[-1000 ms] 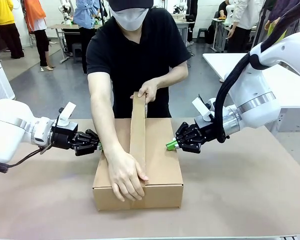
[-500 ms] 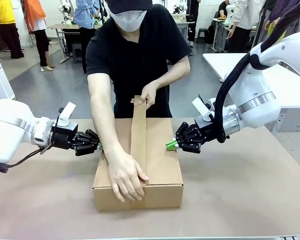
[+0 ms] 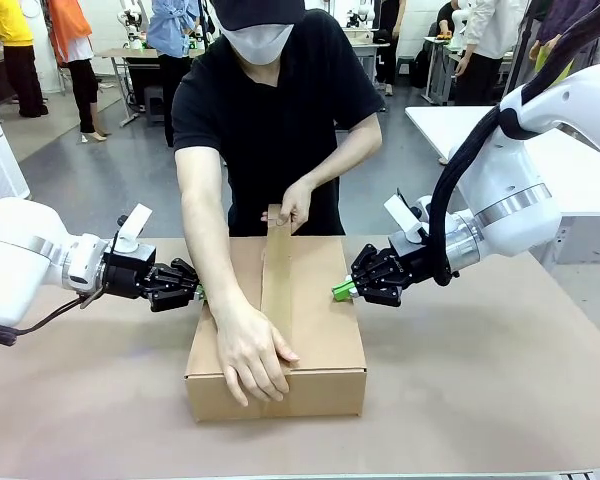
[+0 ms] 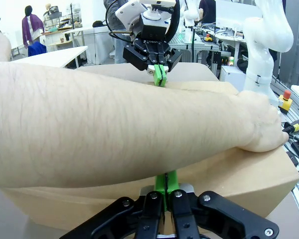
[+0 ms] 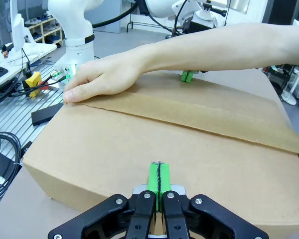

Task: Wrap the clocks to prevent damage.
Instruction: After the human seals the box with tape, release both hands from the side flaps of the Package Box.

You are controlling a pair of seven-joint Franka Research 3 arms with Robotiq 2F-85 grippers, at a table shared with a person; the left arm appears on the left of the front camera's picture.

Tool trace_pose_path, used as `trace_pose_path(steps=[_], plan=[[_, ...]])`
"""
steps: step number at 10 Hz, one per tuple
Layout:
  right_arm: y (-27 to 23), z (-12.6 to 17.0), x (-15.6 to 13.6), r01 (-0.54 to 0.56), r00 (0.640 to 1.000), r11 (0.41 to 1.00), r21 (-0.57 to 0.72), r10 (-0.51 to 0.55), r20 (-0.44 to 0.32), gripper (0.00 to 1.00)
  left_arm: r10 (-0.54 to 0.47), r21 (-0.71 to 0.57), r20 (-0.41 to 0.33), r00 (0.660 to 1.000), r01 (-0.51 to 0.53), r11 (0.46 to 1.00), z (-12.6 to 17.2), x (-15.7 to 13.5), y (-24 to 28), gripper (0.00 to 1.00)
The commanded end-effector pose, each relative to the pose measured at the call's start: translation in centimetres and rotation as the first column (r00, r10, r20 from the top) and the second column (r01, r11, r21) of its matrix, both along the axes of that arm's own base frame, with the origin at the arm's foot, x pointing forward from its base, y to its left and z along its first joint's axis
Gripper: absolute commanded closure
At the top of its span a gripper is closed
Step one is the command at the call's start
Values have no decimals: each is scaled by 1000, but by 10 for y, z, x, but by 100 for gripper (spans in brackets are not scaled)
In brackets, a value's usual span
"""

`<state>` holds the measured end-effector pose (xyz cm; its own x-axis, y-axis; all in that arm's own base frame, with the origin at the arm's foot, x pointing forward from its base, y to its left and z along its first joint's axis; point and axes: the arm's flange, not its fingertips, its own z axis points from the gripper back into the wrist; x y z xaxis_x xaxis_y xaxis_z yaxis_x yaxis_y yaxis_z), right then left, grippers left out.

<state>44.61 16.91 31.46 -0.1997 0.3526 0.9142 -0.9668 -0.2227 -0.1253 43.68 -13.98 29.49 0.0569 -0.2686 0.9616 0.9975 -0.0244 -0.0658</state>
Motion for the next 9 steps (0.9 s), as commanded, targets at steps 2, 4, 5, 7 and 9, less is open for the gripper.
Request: trace_pose_path(steps=[2,4,5,7,9], plan=[[1,-3,0,4,1000,1000,-7,-4,-1,99,6,5,-2,1000,-6,1000,-2,0,0,100],[1,-3,0,4,1000,1000,-7,-4,-1,99,6,5,-2,1000,-6,1000,-2,0,0,100],[1,-3,0,4,1000,1000,-7,-4,-1,99,6,5,-2,1000,-6,1000,-2,0,0,100],[1,-3,0,4,1000,1000,-7,-4,-1,99,6,5,-2,1000,-6,1000,-2,0,0,100],[1,-3,0,4,1000,1000,-7,-4,-1,99,6,5,-2,1000,-6,1000,-2,0,0,100]])
